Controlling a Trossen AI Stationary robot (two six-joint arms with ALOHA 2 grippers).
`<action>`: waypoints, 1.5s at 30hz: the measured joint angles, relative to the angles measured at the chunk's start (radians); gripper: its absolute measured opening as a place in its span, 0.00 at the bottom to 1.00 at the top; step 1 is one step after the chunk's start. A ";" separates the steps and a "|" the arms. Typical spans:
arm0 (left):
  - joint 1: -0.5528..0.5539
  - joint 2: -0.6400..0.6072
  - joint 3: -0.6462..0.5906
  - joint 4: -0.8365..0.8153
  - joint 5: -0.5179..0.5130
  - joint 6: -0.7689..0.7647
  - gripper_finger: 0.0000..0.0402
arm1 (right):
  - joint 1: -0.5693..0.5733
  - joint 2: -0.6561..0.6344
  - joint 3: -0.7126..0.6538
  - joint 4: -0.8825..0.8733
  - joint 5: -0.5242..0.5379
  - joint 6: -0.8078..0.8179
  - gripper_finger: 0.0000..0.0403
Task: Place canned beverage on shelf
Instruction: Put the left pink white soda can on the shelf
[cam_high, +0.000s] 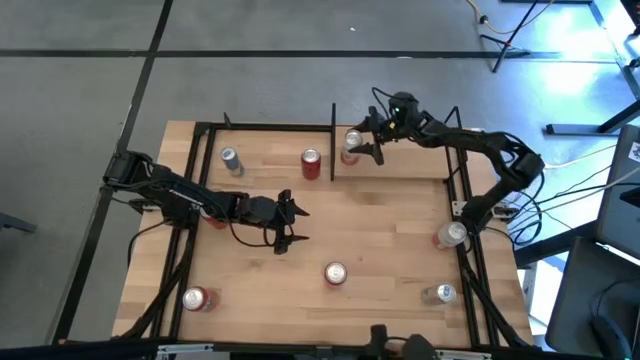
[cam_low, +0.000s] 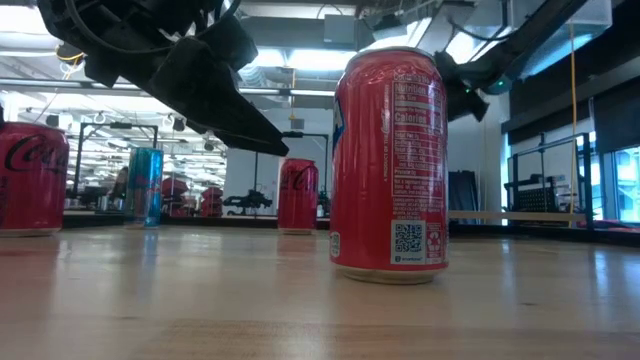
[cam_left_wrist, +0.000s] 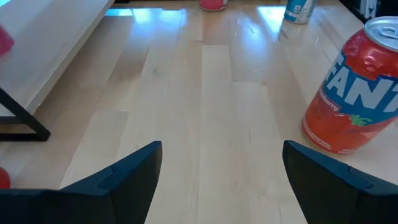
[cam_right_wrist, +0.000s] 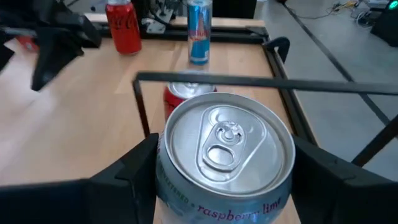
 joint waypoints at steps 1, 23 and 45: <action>0.000 0.000 0.000 0.000 0.000 0.001 0.78 | 0.001 0.013 0.009 -0.002 -0.001 -0.005 0.62; -0.003 0.000 0.000 0.004 0.000 0.012 0.78 | -0.014 0.136 0.133 -0.114 -0.130 -0.189 0.62; -0.003 0.000 0.000 0.013 0.000 0.005 0.78 | -0.071 0.227 0.195 -0.048 -0.161 -0.157 0.62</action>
